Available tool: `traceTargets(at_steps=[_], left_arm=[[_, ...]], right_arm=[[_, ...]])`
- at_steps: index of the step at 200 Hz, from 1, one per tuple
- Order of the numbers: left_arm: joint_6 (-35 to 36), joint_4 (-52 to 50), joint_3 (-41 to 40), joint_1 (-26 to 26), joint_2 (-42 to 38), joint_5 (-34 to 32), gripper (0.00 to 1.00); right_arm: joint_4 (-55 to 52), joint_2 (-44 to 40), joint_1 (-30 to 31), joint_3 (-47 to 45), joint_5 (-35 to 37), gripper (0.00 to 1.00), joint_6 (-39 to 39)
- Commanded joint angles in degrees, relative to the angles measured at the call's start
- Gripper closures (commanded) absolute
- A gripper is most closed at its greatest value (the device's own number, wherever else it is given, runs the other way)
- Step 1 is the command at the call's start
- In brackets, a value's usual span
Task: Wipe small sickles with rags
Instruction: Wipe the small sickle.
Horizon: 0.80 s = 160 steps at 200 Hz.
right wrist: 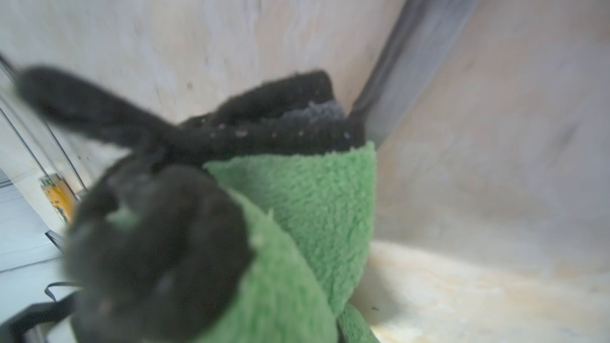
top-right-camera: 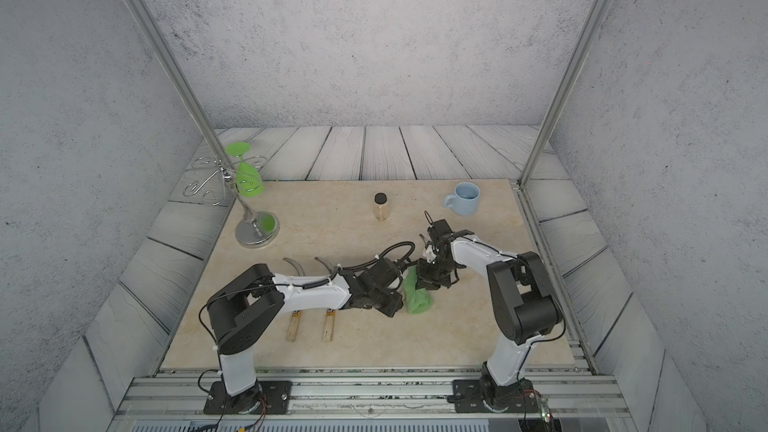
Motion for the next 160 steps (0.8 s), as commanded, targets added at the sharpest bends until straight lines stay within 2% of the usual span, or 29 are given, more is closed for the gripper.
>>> traceTargets(at_steps=[1,49,119,160], left_arm=[[0.75,-1.42,-1.36,-1.31,0.83,4.93,1.0],[0.82,-1.42,-1.1,-1.3,0.9,5.01,1.0],[1.0,-1.3,-0.15,-1.26,1.65,5.29,1.0],[1.12,-1.3,-0.13,-1.26,1.8,5.38,1.0]], right_arm=[[4.33,2.73,-0.9,3.3,3.16,0.93,-0.78],[4.43,2.11,0.1,1.92,-0.01,0.93,-1.01],[7.59,-6.18,7.61,-9.75,-2.11,0.93,2.24],[6.52,-8.19,8.04,-9.69,-2.06,0.93,2.27]])
